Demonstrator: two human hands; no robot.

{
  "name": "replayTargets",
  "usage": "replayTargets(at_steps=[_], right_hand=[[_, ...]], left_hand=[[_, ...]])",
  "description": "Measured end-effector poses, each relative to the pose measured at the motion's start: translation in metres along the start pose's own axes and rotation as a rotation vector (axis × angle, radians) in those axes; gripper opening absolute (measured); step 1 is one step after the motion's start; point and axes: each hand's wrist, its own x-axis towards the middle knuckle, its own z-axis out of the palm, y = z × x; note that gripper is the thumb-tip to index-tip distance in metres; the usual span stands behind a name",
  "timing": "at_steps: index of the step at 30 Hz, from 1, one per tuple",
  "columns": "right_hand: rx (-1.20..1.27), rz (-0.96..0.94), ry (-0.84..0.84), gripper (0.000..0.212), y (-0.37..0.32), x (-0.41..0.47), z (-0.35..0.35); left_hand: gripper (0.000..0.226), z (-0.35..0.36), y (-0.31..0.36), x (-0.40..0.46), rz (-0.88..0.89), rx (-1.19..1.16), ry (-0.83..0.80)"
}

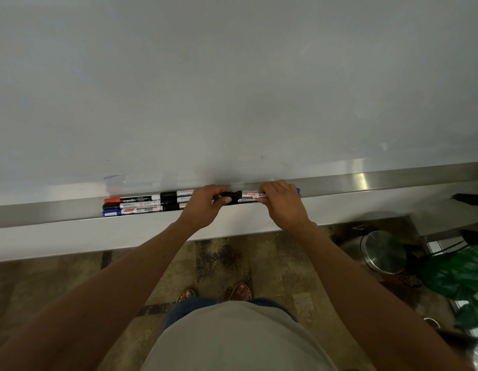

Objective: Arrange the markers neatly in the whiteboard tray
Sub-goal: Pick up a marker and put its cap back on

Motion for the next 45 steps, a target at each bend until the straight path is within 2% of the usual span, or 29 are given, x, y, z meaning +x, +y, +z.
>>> replayTargets(at_steps=[6, 9, 11, 15, 19, 26, 40, 45], right_hand=[[0.027, -0.028, 0.026, 0.021, -0.008, -0.006, -0.002], [-0.042, 0.017, 0.018, 0.055, -0.016, -0.005, -0.005], [-0.097, 0.06, 0.054, 0.067, -0.022, -0.004, -0.006], [-0.151, 0.107, 0.11, 0.075, -0.028, -0.004, -0.008], [-0.197, 0.088, 0.061, 0.082, -0.032, -0.008, -0.005], [-0.134, 0.049, 0.1, 0.064, -0.041, -0.007, 0.0], [-0.086, 0.06, 0.118, 0.052, -0.041, 0.0, 0.003], [-0.046, 0.004, 0.15, 0.051, -0.038, -0.001, 0.007]], left_hand=[[0.016, -0.003, 0.013, 0.002, -0.074, -0.196, -0.034], [0.012, -0.004, 0.023, 0.001, -0.081, -0.334, -0.069], [0.009, -0.004, 0.027, 0.001, -0.075, -0.378, -0.1], [0.009, -0.003, 0.029, -0.002, -0.106, -0.386, -0.173], [0.017, -0.004, 0.026, -0.004, -0.201, -0.433, -0.308], [0.014, -0.004, 0.035, -0.003, -0.309, -0.484, -0.391], [0.015, -0.001, 0.039, -0.002, -0.23, -0.508, -0.379], [0.018, -0.003, 0.032, 0.001, -0.214, -0.468, -0.303]])
